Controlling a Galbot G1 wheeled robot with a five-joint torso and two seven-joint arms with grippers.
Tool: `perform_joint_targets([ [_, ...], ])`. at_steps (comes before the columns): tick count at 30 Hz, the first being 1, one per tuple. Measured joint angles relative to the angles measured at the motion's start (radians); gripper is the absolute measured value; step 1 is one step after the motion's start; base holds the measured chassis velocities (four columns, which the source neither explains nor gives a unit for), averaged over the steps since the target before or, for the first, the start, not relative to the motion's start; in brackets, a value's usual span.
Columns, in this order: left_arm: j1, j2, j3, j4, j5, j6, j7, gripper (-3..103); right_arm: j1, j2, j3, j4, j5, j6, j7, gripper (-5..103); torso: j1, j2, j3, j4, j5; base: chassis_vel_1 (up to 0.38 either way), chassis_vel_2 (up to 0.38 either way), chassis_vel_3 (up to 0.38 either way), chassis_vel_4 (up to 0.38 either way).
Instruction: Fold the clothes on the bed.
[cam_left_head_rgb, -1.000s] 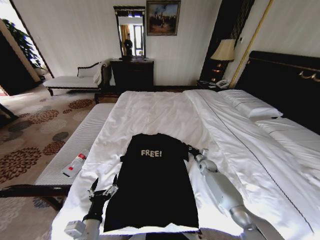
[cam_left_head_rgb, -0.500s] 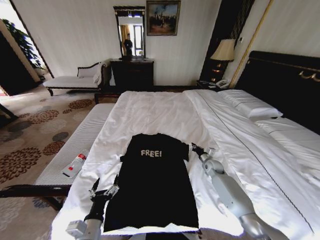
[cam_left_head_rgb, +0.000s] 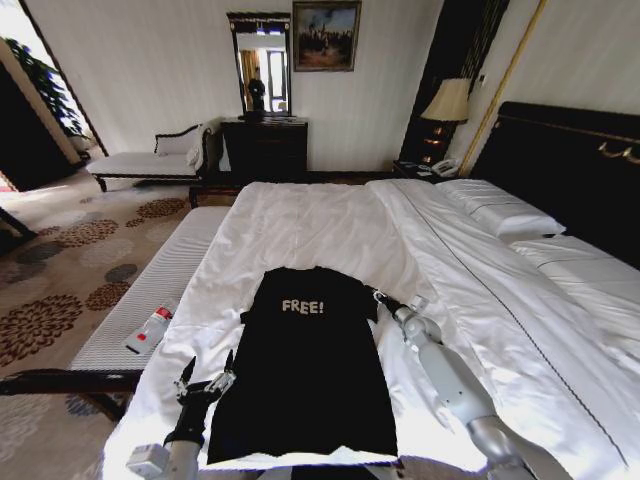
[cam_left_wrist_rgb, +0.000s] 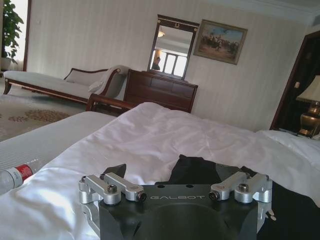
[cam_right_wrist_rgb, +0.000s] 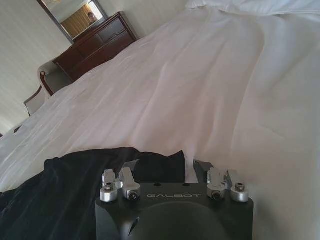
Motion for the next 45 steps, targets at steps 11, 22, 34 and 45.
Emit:
perform_joint_targets([
  [11,-0.01,0.003,0.0,0.001,-0.01,-0.001,-0.001,100,0.002,-0.004,-0.002,-0.014,-0.004,-0.013,-0.002,18,0.0,0.0,0.0,-0.0001,0.0001,0.0,0.0,0.0,0.0],
  [22,-0.001,-0.027,-0.009,-0.004,-0.029,-0.003,-0.005,100,0.001,-0.004,-0.002,0.0,0.007,-0.01,0.005,0,0.0,0.0,0.0,0.0,0.0002,0.0,0.0,0.0,0.0],
  [34,-0.014,-0.023,0.003,-0.003,-0.03,-0.003,-0.006,100,-0.047,-0.063,0.034,0.113,-0.042,0.022,0.072,0,0.0,0.0,0.0,-0.0001,0.0,0.0,0.0,0.0,0.0],
  [45,-0.016,-0.021,0.008,-0.003,-0.026,-0.003,-0.007,100,-0.116,-0.064,0.066,0.16,-0.082,0.02,0.115,0,0.0,0.0,0.0,-0.0002,0.0002,0.0,0.0,0.0,0.0],
])
